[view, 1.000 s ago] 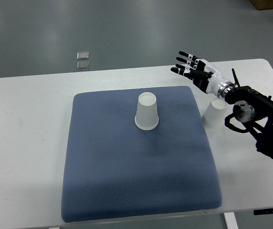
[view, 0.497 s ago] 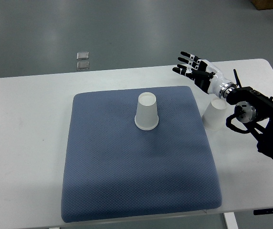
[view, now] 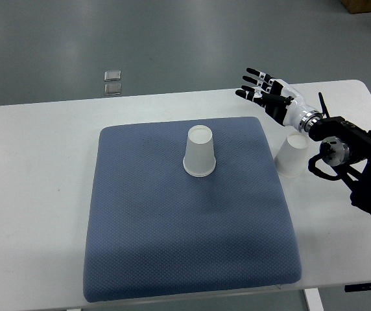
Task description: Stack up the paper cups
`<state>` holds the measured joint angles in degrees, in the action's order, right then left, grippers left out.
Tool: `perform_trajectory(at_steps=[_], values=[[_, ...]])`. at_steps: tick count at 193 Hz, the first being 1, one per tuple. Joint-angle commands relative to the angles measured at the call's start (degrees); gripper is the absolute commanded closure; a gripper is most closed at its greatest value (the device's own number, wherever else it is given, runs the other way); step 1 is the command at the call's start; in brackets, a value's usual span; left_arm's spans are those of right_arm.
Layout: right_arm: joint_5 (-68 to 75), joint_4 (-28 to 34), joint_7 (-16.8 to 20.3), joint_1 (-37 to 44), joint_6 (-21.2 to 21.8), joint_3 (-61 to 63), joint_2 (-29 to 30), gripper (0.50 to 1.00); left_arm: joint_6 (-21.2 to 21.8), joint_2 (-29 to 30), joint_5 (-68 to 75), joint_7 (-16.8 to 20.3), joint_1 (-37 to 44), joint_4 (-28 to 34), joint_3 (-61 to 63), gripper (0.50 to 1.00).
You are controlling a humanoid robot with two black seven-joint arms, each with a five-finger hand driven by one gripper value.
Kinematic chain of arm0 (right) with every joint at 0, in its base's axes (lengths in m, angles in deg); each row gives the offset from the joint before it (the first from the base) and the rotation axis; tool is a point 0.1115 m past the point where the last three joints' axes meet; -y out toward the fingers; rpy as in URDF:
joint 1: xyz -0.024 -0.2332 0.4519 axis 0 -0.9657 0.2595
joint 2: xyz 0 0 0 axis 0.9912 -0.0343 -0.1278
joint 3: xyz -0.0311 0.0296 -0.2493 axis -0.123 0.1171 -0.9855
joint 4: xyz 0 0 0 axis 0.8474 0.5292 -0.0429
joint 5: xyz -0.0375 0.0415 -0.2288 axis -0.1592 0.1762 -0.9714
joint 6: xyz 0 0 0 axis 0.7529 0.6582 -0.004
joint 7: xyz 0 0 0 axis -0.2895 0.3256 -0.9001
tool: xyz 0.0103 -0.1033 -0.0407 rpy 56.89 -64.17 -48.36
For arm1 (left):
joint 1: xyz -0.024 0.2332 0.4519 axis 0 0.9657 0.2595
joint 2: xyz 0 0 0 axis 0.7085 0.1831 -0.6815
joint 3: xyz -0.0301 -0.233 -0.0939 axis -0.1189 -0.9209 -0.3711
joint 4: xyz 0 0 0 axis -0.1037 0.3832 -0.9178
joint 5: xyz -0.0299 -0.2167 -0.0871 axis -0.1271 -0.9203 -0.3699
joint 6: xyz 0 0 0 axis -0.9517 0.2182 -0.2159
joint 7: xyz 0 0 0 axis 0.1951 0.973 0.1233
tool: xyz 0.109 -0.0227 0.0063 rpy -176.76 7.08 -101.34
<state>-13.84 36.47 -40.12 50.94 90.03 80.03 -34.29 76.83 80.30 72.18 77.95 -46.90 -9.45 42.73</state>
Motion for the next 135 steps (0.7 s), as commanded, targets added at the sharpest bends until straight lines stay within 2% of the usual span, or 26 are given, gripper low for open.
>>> perform_trajectory(at_steps=[1,33,63,89,105,135], values=[[-0.01,0.08,-0.02,0.09,0.0,0.03,-0.54,0.572,0.0,0.0,0.03,0.0,0.0,0.01,0.0,0.5],[-0.01,0.26,0.07,0.26,0.35,-0.41,-1.86,0.572,0.0,0.0,-0.06,0.0,0.0,0.01,0.0,0.5],[-0.1,0.7,0.07,-0.09,5.18,-0.58,-5.1,0.572,0.0,0.0,0.03,0.0,0.0,0.01,0.0,0.5],[-2.56,1.05,-0.1,-0.35,6.77,-0.49,-8.1,0.572,0.0,0.0,0.03,0.0,0.0,0.01,0.0,0.5],[-8.27,1.22,-1.25,-0.53,8.17,-0.49,-10.29,0.572,0.0,0.0,0.03,0.0,0.0,0.01,0.0,0.5],[-20.84,4.56,-5.64,-1.14,10.63,-0.67,-14.69,0.572,0.0,0.0,-0.06,0.0,0.0,0.01,0.0,0.5]])
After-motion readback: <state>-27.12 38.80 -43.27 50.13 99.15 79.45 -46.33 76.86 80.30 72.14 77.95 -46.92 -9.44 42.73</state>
